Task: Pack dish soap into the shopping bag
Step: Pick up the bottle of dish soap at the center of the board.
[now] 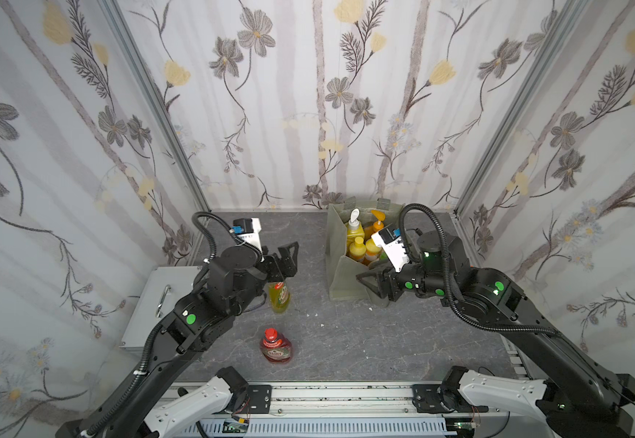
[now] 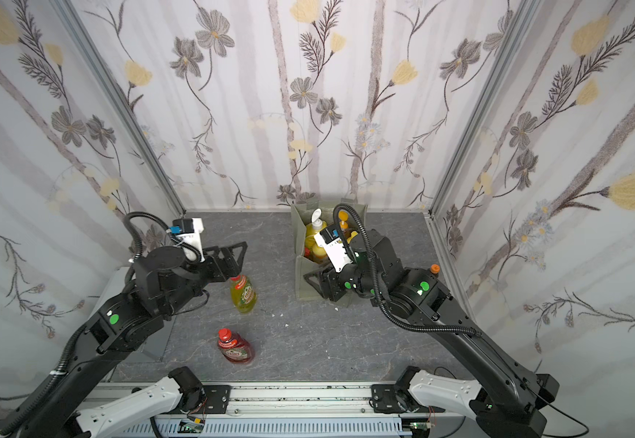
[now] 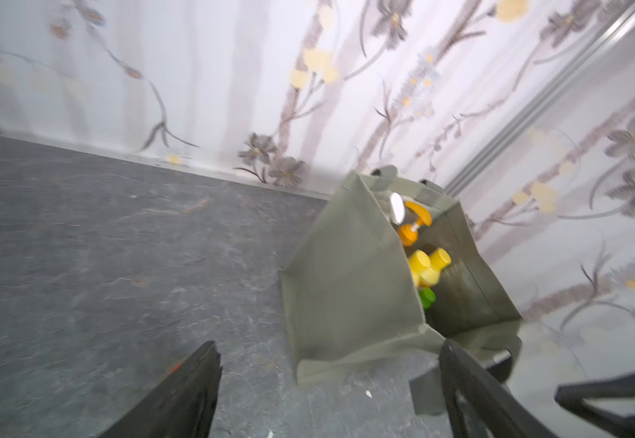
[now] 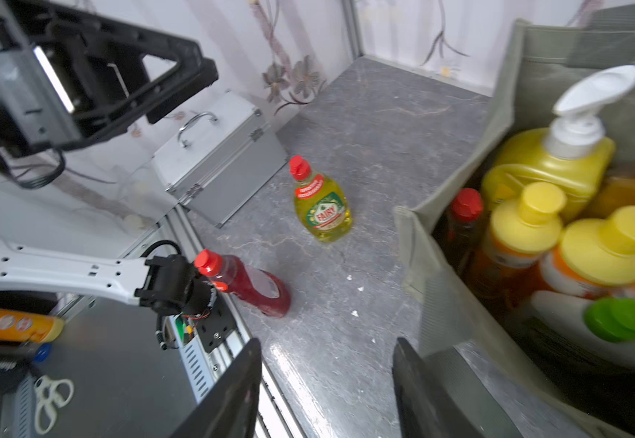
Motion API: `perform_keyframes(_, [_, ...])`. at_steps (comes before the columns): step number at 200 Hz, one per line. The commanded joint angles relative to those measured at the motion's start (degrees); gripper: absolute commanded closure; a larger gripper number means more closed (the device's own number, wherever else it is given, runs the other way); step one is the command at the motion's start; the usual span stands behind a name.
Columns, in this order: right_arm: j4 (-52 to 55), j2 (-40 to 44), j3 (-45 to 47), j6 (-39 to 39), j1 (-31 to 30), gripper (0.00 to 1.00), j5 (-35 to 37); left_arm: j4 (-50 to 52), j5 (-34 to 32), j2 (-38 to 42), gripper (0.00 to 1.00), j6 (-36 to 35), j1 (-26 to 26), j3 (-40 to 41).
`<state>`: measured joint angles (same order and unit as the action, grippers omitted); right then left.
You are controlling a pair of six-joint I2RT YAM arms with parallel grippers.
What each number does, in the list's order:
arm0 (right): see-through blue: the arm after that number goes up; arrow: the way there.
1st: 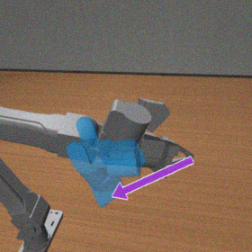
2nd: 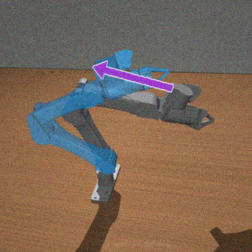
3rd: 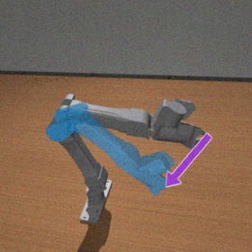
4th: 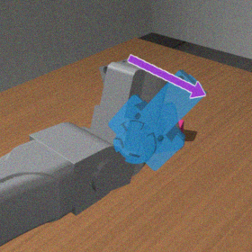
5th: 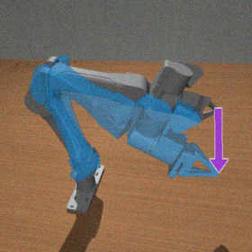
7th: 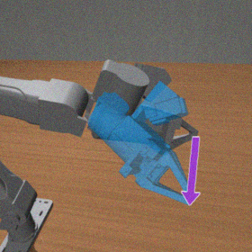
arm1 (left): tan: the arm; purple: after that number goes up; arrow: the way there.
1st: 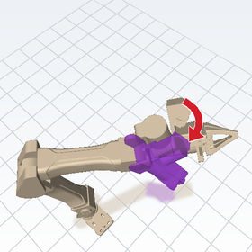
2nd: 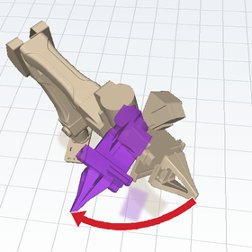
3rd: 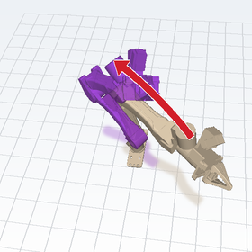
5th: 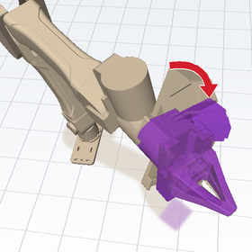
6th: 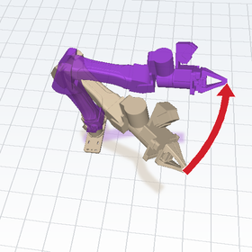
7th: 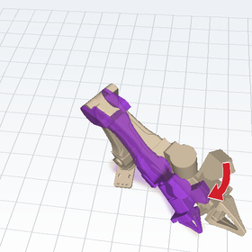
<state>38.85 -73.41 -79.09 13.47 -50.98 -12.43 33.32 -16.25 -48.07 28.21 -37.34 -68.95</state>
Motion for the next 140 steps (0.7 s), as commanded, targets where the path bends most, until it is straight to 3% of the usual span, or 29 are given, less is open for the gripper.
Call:
perform_keyframes(1, [-10.7,-3.2,1.1,0.2,-3.9,0.37,-4.7,3.4,-2.0,1.6,0.02,-1.1,5.5,1.5])
perform_keyframes(61, [-13.8,-20.1,-6.3,-6.2,-14.0,0.36,-4.4,0.8,13.6,2.4,0.00,3.9,22.7,8.7])
perform_keyframes(95, [-14.8,-26.6,-8.4,-9.0,-18.7,0.30,-5.2,-0.6,22.0,3.8,0.00,6.0,32.0,13.6])
perform_keyframes(140, [-15.5,-32.7,-10.0,-10.0,-21.4,0.26,-4.3,-0.2,27.6,4.6,0.00,5.8,37.2,15.7])
